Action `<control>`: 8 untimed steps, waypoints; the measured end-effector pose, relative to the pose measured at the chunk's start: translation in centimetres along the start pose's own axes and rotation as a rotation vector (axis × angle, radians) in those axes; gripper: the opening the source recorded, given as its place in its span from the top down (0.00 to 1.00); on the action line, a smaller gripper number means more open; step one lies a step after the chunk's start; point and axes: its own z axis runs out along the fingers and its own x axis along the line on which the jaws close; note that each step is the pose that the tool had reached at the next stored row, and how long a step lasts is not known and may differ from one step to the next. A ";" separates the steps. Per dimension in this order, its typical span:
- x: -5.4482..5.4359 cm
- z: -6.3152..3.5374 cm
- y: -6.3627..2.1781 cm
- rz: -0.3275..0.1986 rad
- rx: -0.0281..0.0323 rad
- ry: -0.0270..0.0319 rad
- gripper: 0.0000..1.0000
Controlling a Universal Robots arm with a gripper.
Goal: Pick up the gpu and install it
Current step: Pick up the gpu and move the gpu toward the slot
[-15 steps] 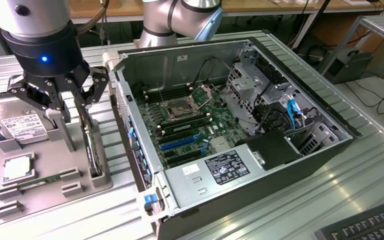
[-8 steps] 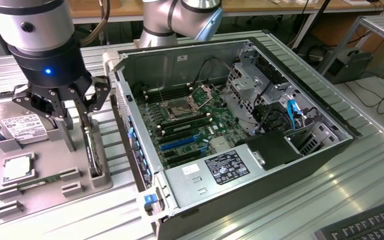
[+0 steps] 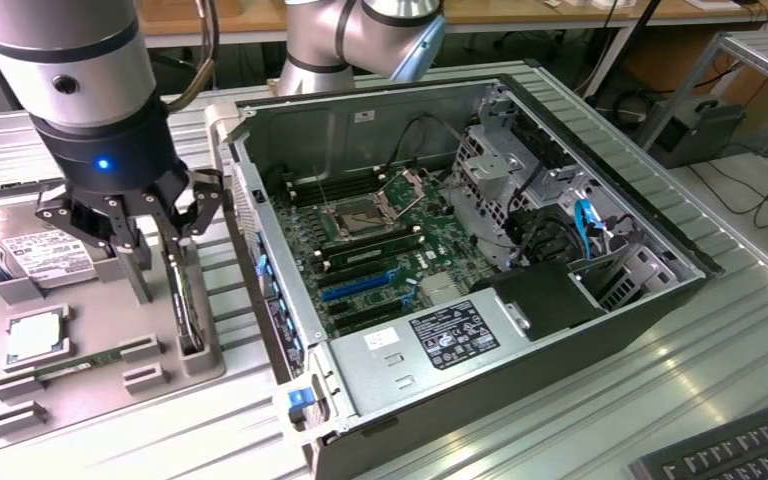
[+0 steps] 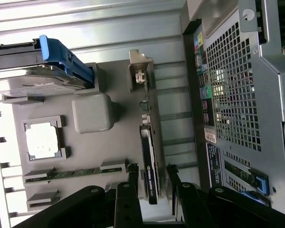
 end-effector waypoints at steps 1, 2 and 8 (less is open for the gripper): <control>0.0 0.45 0.00 0.010 0.0002 -0.0003 0.64; -0.1 0.69 -0.01 0.015 0.0004 -0.0005 0.64; -0.2 1.72 -0.02 0.030 0.0008 -0.0010 0.64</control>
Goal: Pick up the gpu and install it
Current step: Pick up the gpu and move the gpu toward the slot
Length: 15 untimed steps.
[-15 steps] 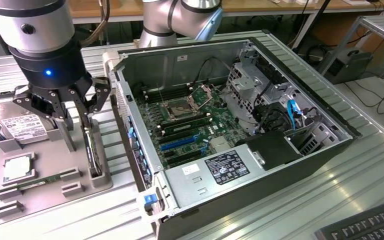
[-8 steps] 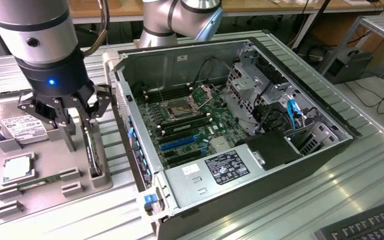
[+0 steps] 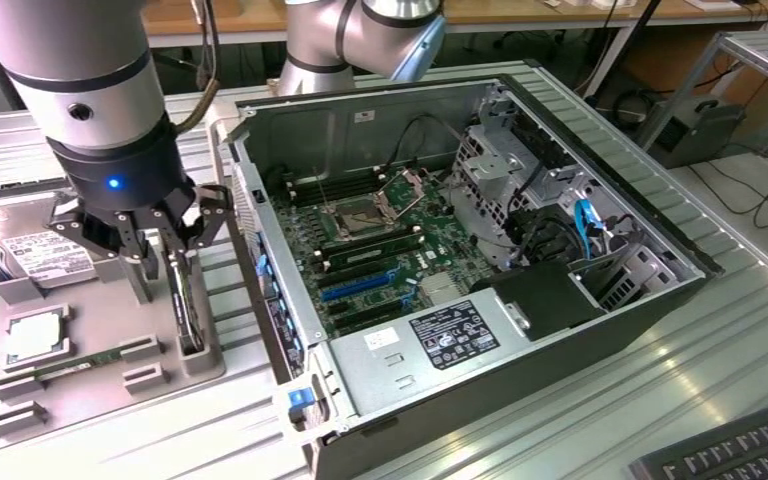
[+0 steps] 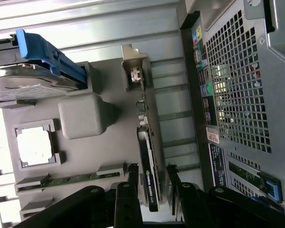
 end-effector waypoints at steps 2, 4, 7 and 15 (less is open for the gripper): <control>0.0 0.36 0.00 0.002 0.0001 0.0000 0.64; -0.1 0.72 -0.01 0.003 0.0001 -0.0001 0.64; -0.1 1.27 -0.02 0.003 0.0001 -0.0001 0.64; 0.0 2.41 0.39 0.003 -0.0049 0.0007 0.64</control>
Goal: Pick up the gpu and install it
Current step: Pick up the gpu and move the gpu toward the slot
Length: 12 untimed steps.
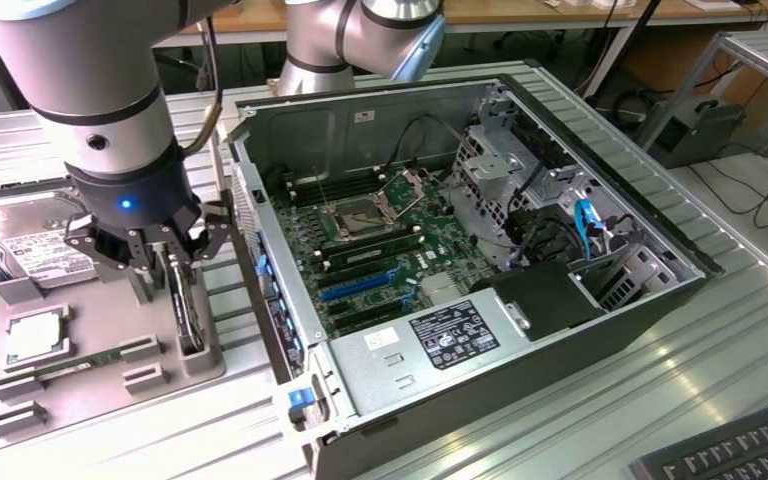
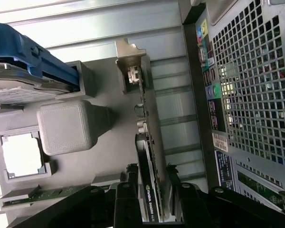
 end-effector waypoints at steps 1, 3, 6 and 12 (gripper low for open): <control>0.0 0.13 0.01 0.000 -0.0022 0.0004 0.64; 0.0 0.33 0.02 -0.001 -0.0050 0.0007 0.64; 0.1 0.62 0.05 -0.006 -0.0087 0.0009 0.64; 0.2 1.24 0.08 -0.037 -0.0141 0.0015 0.64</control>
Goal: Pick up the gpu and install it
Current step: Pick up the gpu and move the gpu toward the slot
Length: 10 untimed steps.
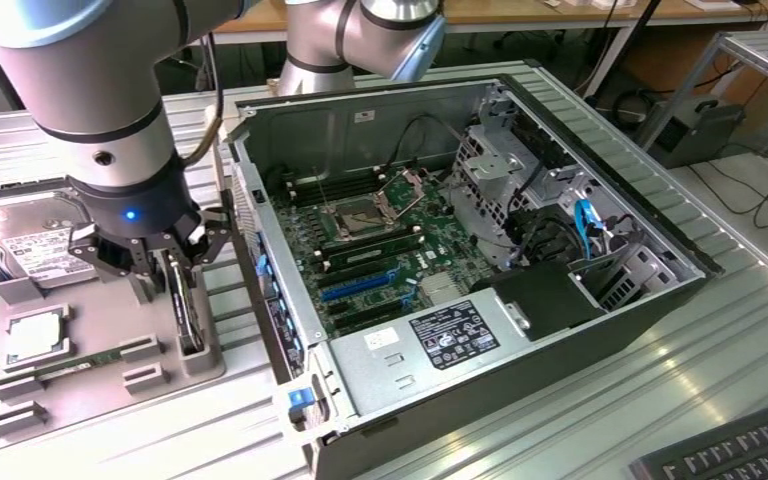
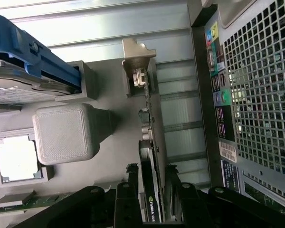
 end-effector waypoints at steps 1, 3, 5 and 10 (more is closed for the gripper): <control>0.0 0.12 0.01 -0.004 -0.0019 -0.0001 0.64; 0.0 0.29 0.02 -0.010 -0.0053 0.0001 0.64; 0.0 0.46 0.03 -0.014 -0.0083 0.0003 0.64; 0.0 1.14 -0.01 -0.017 -0.0128 0.0006 0.64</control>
